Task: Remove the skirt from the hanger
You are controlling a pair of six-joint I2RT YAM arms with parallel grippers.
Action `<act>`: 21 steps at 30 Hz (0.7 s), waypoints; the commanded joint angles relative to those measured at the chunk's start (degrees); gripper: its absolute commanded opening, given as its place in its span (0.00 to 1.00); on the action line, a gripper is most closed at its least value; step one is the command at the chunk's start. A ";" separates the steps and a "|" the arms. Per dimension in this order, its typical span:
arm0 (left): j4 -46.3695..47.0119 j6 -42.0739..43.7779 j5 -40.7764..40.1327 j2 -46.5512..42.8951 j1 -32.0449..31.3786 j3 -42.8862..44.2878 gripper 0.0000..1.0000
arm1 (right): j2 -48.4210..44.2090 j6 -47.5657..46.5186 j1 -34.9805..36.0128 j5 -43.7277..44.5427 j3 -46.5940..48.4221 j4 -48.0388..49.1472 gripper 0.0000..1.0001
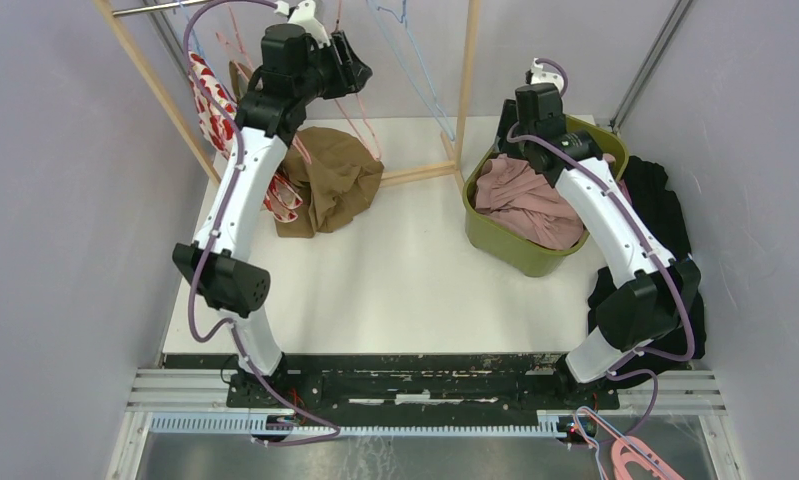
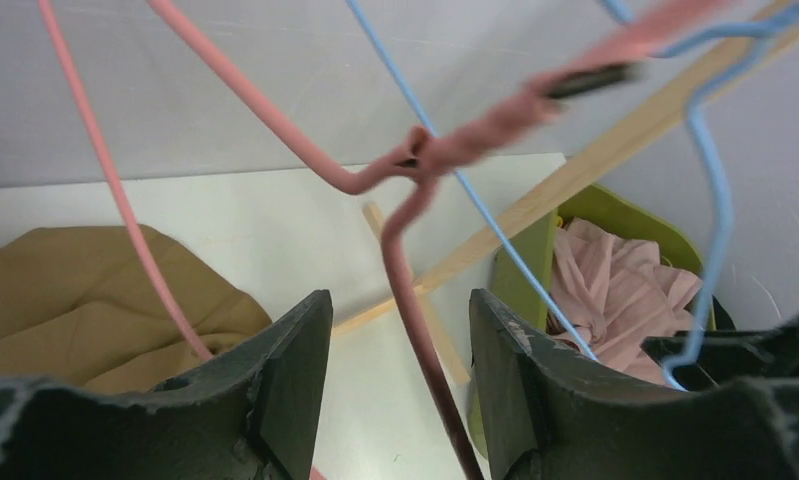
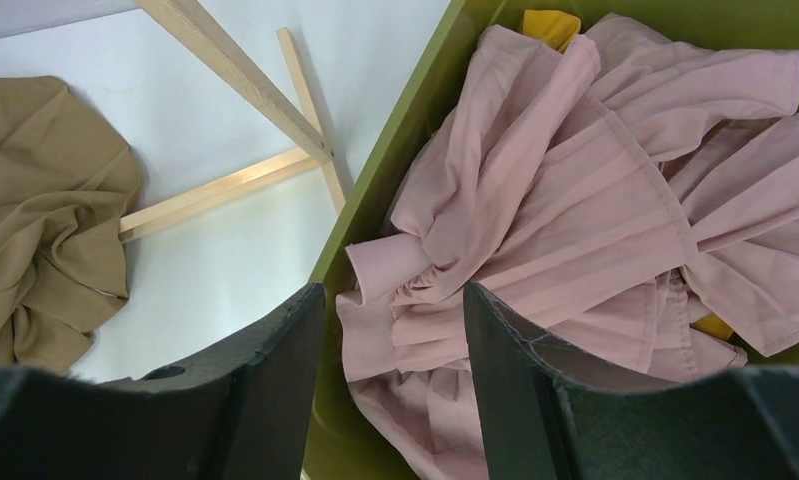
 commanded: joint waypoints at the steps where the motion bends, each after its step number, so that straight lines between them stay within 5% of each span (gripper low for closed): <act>1: 4.94 4.93 2.74 -7.80 -1.07 -2.27 0.62 | -2.73 -1.07 0.21 0.09 -0.46 2.75 0.59; 10: 5.36 6.96 3.78 -12.12 -3.59 -4.31 0.71 | -3.64 -1.65 0.13 -0.18 -2.03 3.24 0.59; 21: 5.49 11.54 -13.37 -26.33 -5.06 -13.93 0.66 | -4.55 -2.03 0.18 -0.57 -3.72 3.64 0.59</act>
